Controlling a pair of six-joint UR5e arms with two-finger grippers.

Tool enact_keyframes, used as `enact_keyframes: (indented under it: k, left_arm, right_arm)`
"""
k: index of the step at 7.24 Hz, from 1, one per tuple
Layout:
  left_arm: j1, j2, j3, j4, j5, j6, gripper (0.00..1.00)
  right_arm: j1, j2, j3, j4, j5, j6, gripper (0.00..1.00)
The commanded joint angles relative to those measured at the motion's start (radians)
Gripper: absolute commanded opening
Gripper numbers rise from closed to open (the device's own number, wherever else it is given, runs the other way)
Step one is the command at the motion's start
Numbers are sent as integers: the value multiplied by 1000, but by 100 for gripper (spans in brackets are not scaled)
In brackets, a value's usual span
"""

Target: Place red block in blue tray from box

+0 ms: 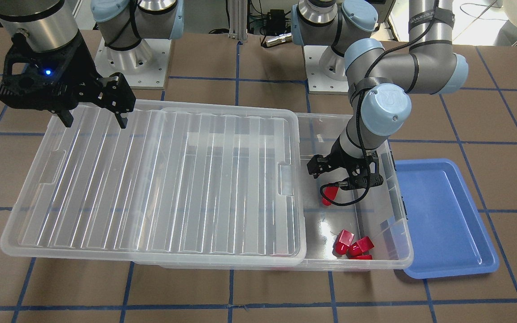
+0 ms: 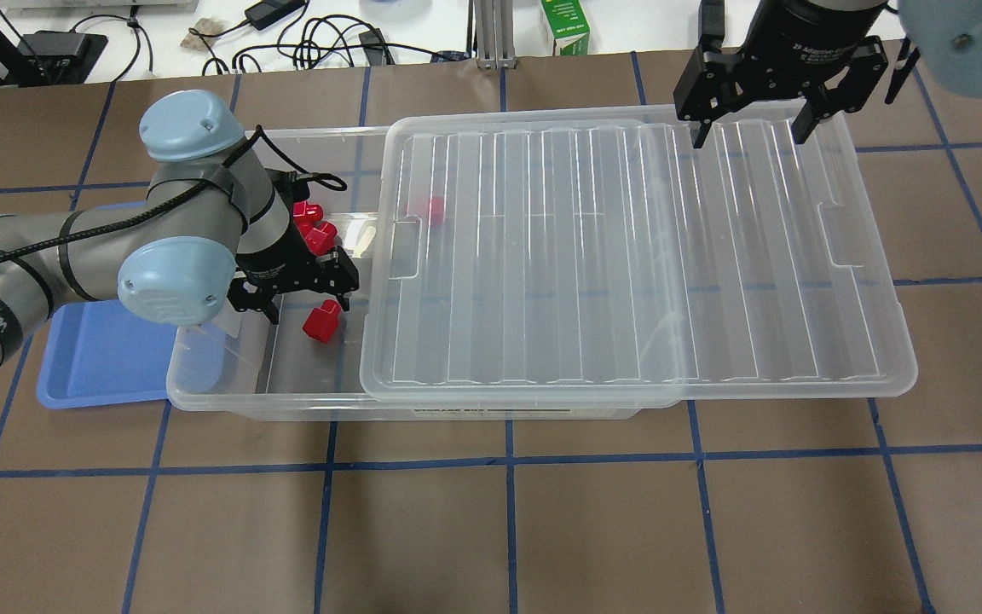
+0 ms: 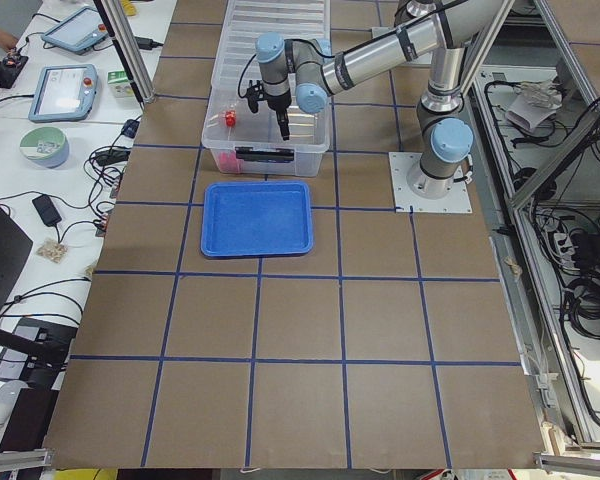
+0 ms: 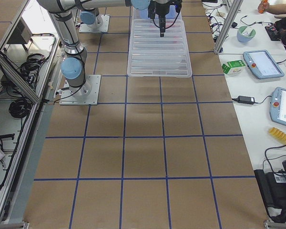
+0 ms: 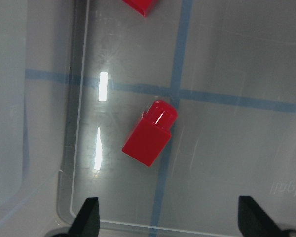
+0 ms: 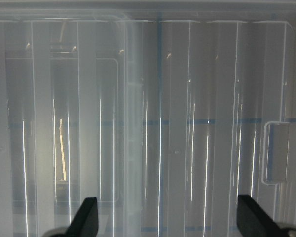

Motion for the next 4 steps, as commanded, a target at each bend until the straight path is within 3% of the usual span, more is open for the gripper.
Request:
enact_keyframes:
  k: [1,4]
  left_arm:
    - [7,-36,-26,23,1,-1,100]
    - [8,-79,-33,64,10,105,100]
  right_arm:
    - [0,0,2,0,1,-1,100]
    - [0,0,2,0,1,-1,100]
